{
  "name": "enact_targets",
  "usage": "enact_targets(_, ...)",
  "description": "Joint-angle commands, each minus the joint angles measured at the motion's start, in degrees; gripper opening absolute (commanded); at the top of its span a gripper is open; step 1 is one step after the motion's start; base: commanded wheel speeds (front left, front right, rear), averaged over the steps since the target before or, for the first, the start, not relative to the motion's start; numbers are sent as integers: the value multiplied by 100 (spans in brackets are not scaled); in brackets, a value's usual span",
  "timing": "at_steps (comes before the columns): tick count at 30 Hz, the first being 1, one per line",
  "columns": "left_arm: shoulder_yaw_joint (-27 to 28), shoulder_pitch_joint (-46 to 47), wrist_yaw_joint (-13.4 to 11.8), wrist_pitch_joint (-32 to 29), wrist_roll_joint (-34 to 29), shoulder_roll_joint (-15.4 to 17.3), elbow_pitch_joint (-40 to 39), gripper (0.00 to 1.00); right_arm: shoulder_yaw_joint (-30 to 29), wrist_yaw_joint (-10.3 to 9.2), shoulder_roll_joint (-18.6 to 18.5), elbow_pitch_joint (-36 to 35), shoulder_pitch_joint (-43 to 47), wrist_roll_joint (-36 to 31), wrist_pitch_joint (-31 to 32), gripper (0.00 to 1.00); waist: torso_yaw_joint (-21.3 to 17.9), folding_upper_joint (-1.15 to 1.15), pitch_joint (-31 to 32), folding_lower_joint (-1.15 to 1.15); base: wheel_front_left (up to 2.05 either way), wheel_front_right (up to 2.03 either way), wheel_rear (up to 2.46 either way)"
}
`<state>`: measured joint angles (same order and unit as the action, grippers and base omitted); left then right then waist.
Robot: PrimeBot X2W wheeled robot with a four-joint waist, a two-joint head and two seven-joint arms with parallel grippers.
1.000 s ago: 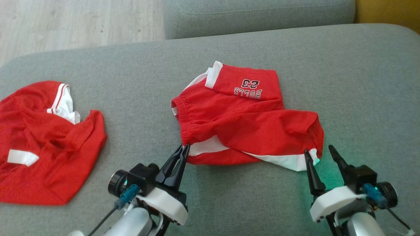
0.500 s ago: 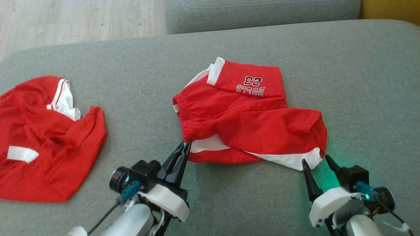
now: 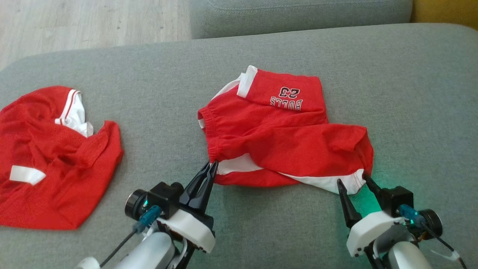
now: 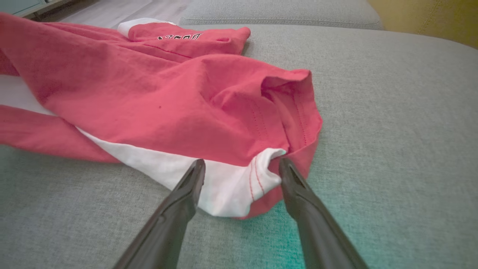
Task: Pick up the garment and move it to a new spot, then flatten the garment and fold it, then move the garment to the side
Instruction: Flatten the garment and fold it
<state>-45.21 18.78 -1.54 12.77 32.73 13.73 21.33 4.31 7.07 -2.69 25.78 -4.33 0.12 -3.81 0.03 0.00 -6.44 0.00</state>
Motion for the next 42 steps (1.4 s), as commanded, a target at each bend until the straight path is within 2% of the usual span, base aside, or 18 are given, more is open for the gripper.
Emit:
enact_targets(1, 143, 286, -27, 70, 50, 61, -140, 0, 167, 42, -19, -134, -230, 61, -96, 100, -11, 0, -1, 0, 0, 0, 0)
enact_targets(12, 106, 326, -51, 44, 66, 75, -147, 0, 182, 42, -19, -114, -273, 49, -176, 100, 0, 0, -11, 0, 0, 0, 0)
enact_targets(13, 103, 328, -53, 44, 69, 77, -145, 0, 181, 42, -19, -113, -273, 48, -181, 95, 2, 0, -9, 0, 0, 0, 0)
enact_targets(14, 100, 329, -54, 43, 73, 78, -143, 0, 182, 42, -19, -113, -274, 47, -186, 84, 4, 0, -6, 0, 0, 0, 0)
enact_targets(15, 98, 329, -56, 43, 78, 79, -140, 0, 185, 42, -19, -113, -275, 44, -191, 69, 4, 0, -3, 0, 0, 0, 0)
enact_targets(16, 95, 330, -57, 44, 81, 80, -137, 0, 189, 42, -19, -113, -275, 41, -196, 43, 5, 0, 1, 0, 0, 0, 0)
enact_targets(18, 92, 330, -61, 46, 89, 82, -132, 0, 192, 42, -19, -114, -276, 37, -203, 4, 4, 0, 10, 0, 0, 0, 0)
enact_targets(19, 90, 330, -62, 47, 93, 83, -129, 0, 191, 42, -19, -113, -276, 33, -205, 0, 3, 0, 16, 0, 0, 0, 0)
enact_targets(29, 106, 308, -96, 66, 133, 137, -145, 0, 112, 42, -19, -253, -281, 58, -257, 0, -23, 0, 87, 0, 0, 0, 0)
enact_targets(37, 259, 380, -159, 80, 167, 325, -320, 0, 55, 42, -19, -820, -501, 799, -475, 0, -41, 0, 228, 0, 0, 0, 0)
enact_targets(42, 327, 632, -148, -71, 71, 646, -573, 0, 26, 42, -36, -1342, -852, 1276, -693, 0, -26, 0, 351, 0, 0, 0, 0)
